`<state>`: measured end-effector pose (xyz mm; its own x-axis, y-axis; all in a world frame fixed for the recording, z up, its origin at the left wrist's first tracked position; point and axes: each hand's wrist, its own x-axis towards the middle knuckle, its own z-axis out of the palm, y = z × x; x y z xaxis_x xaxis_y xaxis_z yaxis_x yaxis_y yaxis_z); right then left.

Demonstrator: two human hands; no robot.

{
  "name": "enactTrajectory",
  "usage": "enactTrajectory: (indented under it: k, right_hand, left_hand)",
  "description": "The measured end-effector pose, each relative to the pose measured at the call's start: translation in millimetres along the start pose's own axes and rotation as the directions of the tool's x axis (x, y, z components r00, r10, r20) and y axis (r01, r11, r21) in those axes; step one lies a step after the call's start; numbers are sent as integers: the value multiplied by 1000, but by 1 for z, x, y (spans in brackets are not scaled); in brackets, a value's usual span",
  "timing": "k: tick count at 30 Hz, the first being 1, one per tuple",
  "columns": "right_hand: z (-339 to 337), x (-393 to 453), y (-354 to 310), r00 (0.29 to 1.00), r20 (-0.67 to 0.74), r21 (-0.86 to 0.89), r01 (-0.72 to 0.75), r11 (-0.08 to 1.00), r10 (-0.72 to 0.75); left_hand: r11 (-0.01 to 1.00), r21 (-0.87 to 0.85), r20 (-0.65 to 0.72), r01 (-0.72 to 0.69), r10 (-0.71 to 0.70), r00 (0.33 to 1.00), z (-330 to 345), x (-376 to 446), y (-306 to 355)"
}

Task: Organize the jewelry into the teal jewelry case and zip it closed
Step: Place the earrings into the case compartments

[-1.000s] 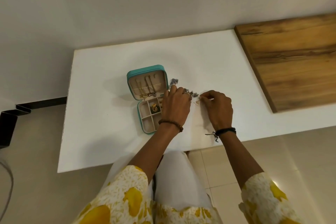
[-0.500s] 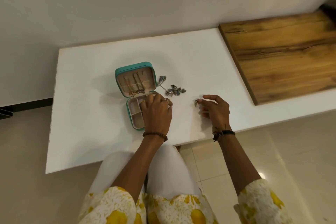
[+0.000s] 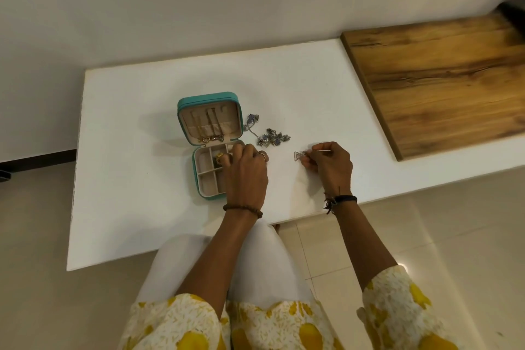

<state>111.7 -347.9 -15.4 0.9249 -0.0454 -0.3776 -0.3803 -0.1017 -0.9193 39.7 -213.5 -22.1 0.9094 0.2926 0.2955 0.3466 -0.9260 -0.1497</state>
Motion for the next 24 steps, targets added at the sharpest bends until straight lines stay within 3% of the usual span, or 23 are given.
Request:
enactTrajectory:
  k: [6,9,11,17,22,24]
  right_hand:
    - [2,-2,4,981,-47,-288,167,943,-188]
    - [9,-11,-1,919,34,-528,350,773,-392]
    - [20,-16,-5,880,137,-614,435,658,-454]
    - [53,-8,2,811,388,-709,567,420,-438]
    - [62,-1,5,762,402,-733,600,320,-507]
    - [58,-2,4,755,398,-717,610,337,-521]
  left_hand:
    - [998,-34,-45,45,-46,998,5,3,5]
    - [998,-25,-22,49,-50,999,4,4,7]
    - [997,-45,-20,67,-68,997,4,5,6]
    - [986,-77,-27,148,-150,988,7,8,4]
    - [963,-159,51,219,-213,976,5,11,4]
    - [937,-245,105,249,-230,968,3,11,3]
